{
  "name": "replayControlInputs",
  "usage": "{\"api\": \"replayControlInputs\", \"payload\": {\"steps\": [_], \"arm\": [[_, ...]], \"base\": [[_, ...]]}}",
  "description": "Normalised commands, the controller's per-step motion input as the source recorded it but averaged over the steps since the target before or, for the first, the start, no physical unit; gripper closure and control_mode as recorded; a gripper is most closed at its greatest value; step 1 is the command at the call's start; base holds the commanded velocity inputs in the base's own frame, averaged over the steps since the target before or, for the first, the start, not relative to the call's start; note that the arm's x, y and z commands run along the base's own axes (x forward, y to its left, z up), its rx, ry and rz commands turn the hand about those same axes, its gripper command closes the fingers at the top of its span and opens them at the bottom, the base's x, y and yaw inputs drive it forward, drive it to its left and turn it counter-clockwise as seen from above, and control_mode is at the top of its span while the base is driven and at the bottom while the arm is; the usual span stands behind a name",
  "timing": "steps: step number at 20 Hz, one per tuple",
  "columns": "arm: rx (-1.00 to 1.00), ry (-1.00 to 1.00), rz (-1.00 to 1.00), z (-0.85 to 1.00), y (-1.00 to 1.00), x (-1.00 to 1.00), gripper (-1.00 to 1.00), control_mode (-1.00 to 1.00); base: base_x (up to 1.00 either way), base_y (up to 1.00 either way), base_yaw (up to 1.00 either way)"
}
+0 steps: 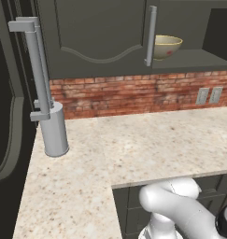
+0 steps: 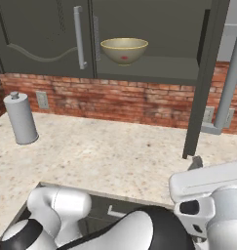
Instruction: Pick the mug and place it in the sink. Pick the bowl and place it in the open cabinet and then close the cabinet.
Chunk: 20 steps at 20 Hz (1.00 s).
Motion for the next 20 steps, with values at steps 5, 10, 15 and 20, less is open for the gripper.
{"api": "replayControlInputs", "payload": {"steps": [5, 10, 15, 20], "arm": [[0.11, 0.10, 0.00, -0.17, -0.12, 0.35, -1.00, -1.00], [0.10, 0.07, 0.01, -0.11, -0.17, 0.38, -1.00, -1.00], [0.08, 0.05, 0.01, -0.16, -0.06, 0.30, -1.00, -1.00], [0.09, 0.05, 0.00, -0.33, 0.00, 0.24, -1.00, -1.00]], "base": [[0.00, 0.00, 0.00], [0.00, 0.00, 0.00], [0.00, 0.00, 0.00], [0.00, 0.00, 0.00]]}}
